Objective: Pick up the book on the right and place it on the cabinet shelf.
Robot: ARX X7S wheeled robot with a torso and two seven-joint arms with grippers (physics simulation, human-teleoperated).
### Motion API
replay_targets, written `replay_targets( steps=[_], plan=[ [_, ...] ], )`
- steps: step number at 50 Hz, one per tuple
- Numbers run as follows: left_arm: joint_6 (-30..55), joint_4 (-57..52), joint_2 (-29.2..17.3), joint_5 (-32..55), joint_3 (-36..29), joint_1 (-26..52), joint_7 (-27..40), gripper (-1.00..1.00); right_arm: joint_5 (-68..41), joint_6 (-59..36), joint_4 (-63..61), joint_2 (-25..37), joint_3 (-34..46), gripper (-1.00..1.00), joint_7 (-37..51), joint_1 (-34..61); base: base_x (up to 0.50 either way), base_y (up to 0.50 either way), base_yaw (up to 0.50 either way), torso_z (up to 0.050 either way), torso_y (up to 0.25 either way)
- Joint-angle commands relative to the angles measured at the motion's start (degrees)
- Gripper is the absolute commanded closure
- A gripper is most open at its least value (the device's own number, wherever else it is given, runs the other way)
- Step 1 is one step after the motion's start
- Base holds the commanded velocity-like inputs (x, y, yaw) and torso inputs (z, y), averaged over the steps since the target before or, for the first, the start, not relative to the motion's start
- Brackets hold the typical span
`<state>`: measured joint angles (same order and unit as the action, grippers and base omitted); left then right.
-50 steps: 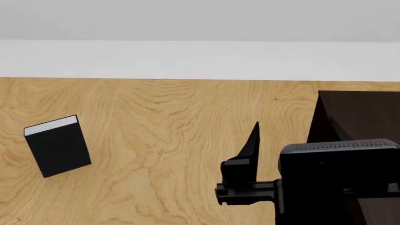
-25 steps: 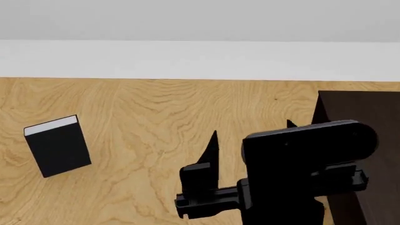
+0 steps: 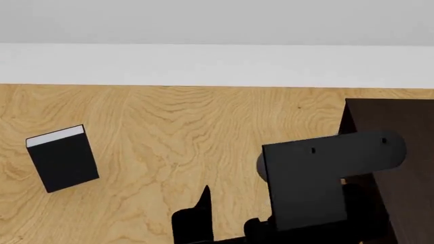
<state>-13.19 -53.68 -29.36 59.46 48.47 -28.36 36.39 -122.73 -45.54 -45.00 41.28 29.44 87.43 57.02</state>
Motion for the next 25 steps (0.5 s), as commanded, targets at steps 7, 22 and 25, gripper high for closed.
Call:
replay_targets(
  steps=[7, 22, 25],
  plan=[
    [0.2, -0.1, -0.2, 0.0, 0.0, 0.1, -0.1, -1.0, -9.8, 14.6, -2.9, 5.4, 11.3, -1.0, 1.6, 5.4, 0.0, 0.0, 0.0, 0.0, 0.0],
    [0.7, -0.5, -0.6, 0.1, 0.3, -0.1, 0.3, -1.0, -14.5, 21.0, -3.8, 6.4, 14.2, -1.0, 0.6, 5.2, 0.0, 0.0, 0.0, 0.0, 0.0],
    [1.1, -1.7, -1.0, 0.6, 1.0, -0.6, 1.5, -1.0, -15.2, 22.3, -3.6, 6.7, 14.5, -1.0, -0.1, 4.5, 0.0, 0.0, 0.0, 0.0, 0.0]
  ],
)
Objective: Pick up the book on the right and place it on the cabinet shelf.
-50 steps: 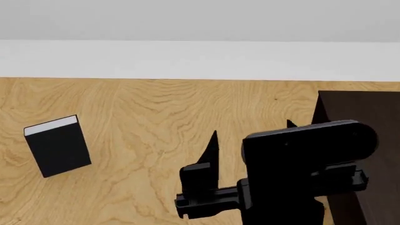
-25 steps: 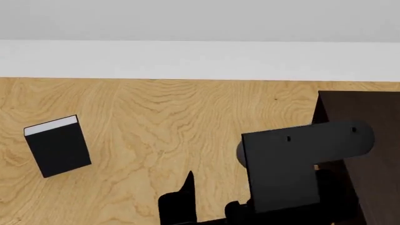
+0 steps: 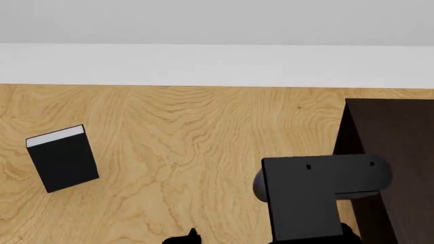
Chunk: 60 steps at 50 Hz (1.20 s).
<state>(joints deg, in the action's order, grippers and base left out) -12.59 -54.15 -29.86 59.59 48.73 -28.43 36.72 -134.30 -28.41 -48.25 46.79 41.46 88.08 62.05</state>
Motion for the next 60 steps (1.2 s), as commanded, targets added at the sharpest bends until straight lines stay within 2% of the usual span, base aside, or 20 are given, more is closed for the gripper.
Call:
replay_targets(
  steps=[1, 18, 36, 60],
  plan=[
    [0.7, -1.7, -0.7, 0.6, 1.0, -0.6, 1.6, -1.0, -3.3, 5.0, -0.3, 1.3, 2.6, -1.0, -0.9, -0.5, 0.0, 0.0, 0.0, 0.0, 0.0],
    [1.7, -4.6, -3.2, 1.8, 2.6, -1.9, 5.9, -1.0, -1.9, 7.1, 0.0, 1.9, 5.6, -1.0, -2.5, -4.2, 0.0, 0.0, 0.0, 0.0, 0.0],
    [0.8, -3.6, -3.0, 1.4, 1.9, -2.1, 4.7, -1.0, -0.1, 7.8, 1.5, 1.5, 8.7, -1.0, -2.8, -5.5, 0.0, 0.0, 0.0, 0.0, 0.0],
    [0.7, -3.4, -3.3, 1.1, 1.5, -2.0, 4.4, -1.0, 1.5, 4.7, 11.8, -3.1, 13.2, -1.0, -5.8, -2.8, 0.0, 0.0, 0.0, 0.0, 0.0]
  ],
)
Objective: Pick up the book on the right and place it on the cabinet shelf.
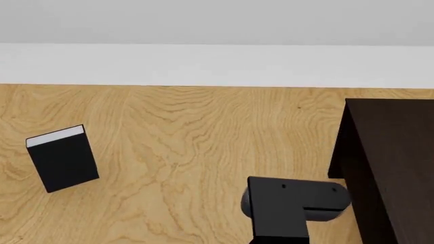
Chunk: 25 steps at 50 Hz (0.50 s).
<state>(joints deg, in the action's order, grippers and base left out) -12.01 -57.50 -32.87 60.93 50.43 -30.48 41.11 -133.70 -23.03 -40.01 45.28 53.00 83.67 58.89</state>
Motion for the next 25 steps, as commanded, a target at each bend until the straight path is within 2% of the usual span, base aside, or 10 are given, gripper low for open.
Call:
replay_targets(
  steps=[1, 25],
  plan=[
    [0.0, 0.0, -0.2, -0.2, -0.2, 0.1, 0.0, -1.0, 1.1, -0.7, 3.8, -1.7, 1.8, -1.0, -1.5, 0.4, 0.0, 0.0, 0.0, 0.0, 0.0],
    [-0.1, -0.1, -0.3, -0.2, -0.2, -0.3, 0.1, -1.0, 4.2, -1.1, 8.9, -3.8, 5.0, -1.0, -3.9, -1.6, 0.0, 0.0, 0.0, 0.0, 0.0]
  ],
)
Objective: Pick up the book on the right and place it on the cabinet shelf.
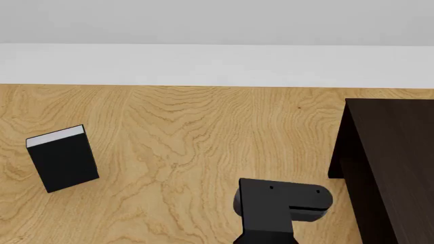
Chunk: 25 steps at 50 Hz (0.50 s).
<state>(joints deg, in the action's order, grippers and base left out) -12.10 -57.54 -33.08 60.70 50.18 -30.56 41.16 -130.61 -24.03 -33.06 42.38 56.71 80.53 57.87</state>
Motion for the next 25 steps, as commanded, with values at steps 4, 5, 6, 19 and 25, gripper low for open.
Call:
replay_targets(
  steps=[4, 5, 6, 19, 25],
  plan=[
    [-0.2, -0.2, -0.1, 0.2, 0.2, -0.3, 0.2, -1.0, 1.3, -0.1, 2.2, -1.5, 1.9, -1.0, -0.9, -1.0, 0.0, 0.0, 0.0, 0.0, 0.0],
    [-0.1, -0.3, -0.2, 0.2, 0.2, -0.4, 0.3, -1.0, 1.4, 0.0, 2.3, -1.5, 2.0, -1.0, -0.9, -1.2, 0.0, 0.0, 0.0, 0.0, 0.0],
    [-0.2, -0.3, -0.2, 0.2, 0.2, -0.4, 0.2, -1.0, 1.4, 0.0, 2.4, -1.5, 2.1, -1.0, -1.0, -1.2, 0.0, 0.0, 0.0, 0.0, 0.0],
    [-0.5, -0.1, -0.1, 0.2, 0.2, -0.6, -0.1, -1.0, 2.5, -0.3, 4.1, -2.3, 3.6, -1.0, -2.5, -2.5, 0.0, 0.0, 0.0, 0.0, 0.0],
    [-0.5, -0.1, -0.1, 0.1, 0.1, -0.6, -0.1, -1.0, 2.9, -0.7, 5.2, -2.9, 4.1, -1.0, -3.2, -2.5, 0.0, 0.0, 0.0, 0.0, 0.0]
  ],
)
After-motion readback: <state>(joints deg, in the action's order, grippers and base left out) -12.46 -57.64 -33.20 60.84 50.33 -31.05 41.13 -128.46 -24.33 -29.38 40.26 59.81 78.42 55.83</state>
